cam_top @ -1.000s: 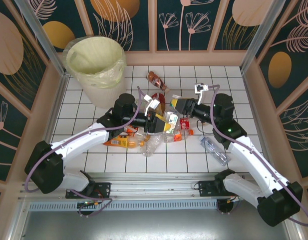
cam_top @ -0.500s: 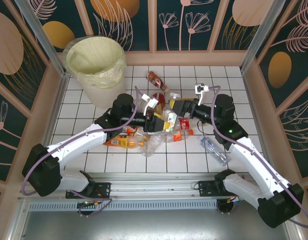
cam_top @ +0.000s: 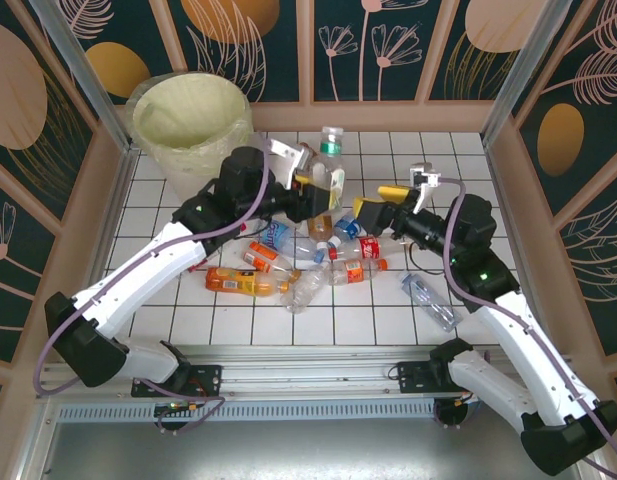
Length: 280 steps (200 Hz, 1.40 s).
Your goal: Put the plastic bottles in the bin
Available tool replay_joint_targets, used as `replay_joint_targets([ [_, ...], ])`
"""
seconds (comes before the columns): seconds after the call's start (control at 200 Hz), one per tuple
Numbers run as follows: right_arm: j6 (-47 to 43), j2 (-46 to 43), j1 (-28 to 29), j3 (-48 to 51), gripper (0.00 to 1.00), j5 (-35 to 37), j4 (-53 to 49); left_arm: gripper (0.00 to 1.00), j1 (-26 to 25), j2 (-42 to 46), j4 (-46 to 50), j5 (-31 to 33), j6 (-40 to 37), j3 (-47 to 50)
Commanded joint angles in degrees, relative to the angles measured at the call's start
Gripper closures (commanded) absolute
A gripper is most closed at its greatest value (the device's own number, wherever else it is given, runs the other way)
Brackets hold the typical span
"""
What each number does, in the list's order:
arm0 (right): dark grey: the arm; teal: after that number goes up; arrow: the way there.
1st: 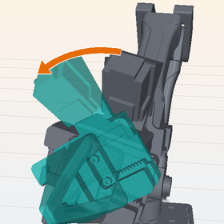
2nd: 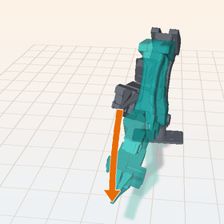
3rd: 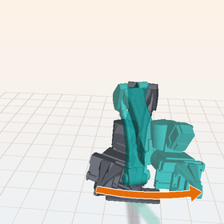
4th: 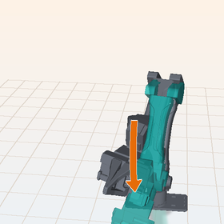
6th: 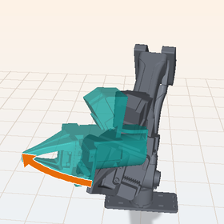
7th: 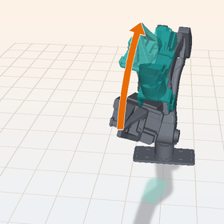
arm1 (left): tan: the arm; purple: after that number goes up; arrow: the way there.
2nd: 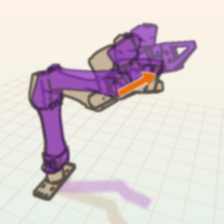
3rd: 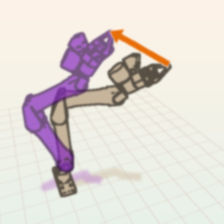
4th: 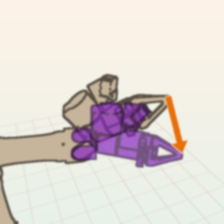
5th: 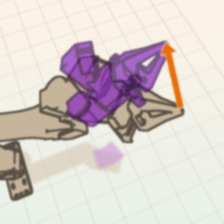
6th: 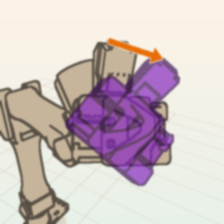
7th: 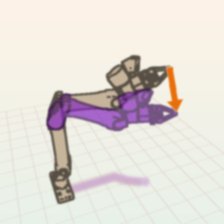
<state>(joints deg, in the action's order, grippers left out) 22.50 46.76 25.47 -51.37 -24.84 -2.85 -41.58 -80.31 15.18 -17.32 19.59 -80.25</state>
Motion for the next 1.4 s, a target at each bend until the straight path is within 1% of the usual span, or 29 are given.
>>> replay_joint_targets([
  [0.0, -2.4, 0.9, -0.5, -4.2, 0.05, 4.2, -1.2, 0.53, 0.7, -1.4, 8.0, 10.7, -4.4, -7.3],
  [0.085, -1.8, 2.9, -0.5, -7.1, 0.05, 5.4, -3.1, 0.54, 2.1, -3.2, 11.1, 13.4, -4.9, -12.6],
  [0.185, -1.2, 4.0, -0.3, -8.5, 0.06, 4.9, -5.0, 0.54, 3.7, -4.9, 14.5, 14.2, -5.1, -17.6],
  [0.27, -1.8, 2.0, 0.7, -5.8, 0.06, 4.8, -3.2, 0.53, 4.5, -4.8, 14.6, 15.1, -7.0, -18.3],
  [0.375, -2.3, -0.1, 1.4, -2.8, 0.06, 7.0, -1.2, 0.54, 5.6, -4.7, 16.4, 20.1, -6.6, -20.9],
  [0.505, -1.0, -1.1, 2.3, -1.7, 0.07, 7.7, -0.8, 0.53, 6.7, -1.4, 16.1, 22.3, -7.4, -19.2],
  [0.61, -0.2, -2.6, 3.3, 1.2, 0.07, 8.8, 0.9, 0.53, 8.5, -1.4, 20.3, 24.3, -6.9, -22.3],
  [0.721, -0.3, -2.1, 3.7, 2.6, 0.07, 9.8, 2.5, 0.53, 8.6, -1.3, 23.6, 26.1, -7.8, -26.0],
  [0.781, -0.4, -2.0, 4.2, 2.9, 0.08, 10.1, 2.9, 0.52, 8.7, -1.0, 23.9, 27.2, -8.5, -26.2],
  [0.831, -0.5, -2.4, 4.8, 3.2, 0.08, 10.5, 3.0, 0.52, 9.0, -1.7, 24.5, 28.3, -8.5, -27.1],
  [0.926, -1.1, -2.6, 5.1, 4.2, 0.08, 10.8, 4.6, 0.53, 9.3, -4.1, 28.8, 29.4, -7.5, -32.4],
  [0.976, -1.6, -1.7, 5.2, 3.2, 0.08, 10.4, 4.1, 0.53, 9.3, -3.9, 29.1, 29.4, -7.8, -32.4],
  [1.091, -2.6, -0.6, 5.6, 1.7, 0.08, 10.4, 2.2, 0.52, 9.8, -3.7, 29.9, 32.1, -8.9, -32.2],
  [1.221, -2.0, -2.0, 5.6, 3.5, 0.08, 10.8, 3.1, 0.53, 10.5, -5.4, 31.8, 34.0, -10.1, -35.6],
  [1.236, -1.9, -2.1, 6.5, 3.6, 0.08, 10.8, 3.2, 0.53, 10.7, -5.6, 32.0, 34.2, -10.3, -36.1],
  [1.316, -1.7, -2.2, 6.6, 3.9, 0.08, 11.0, 2.8, 0.53, 11.4, -7.3, 32.9, 36.0, -11.2, -38.5],
  [1.396, -2.1, -2.2, 6.7, 3.6, 0.08, 11.3, 2.1, 0.53, 12.7, -9.1, 33.0, 36.3, -12.1, -39.7],
])
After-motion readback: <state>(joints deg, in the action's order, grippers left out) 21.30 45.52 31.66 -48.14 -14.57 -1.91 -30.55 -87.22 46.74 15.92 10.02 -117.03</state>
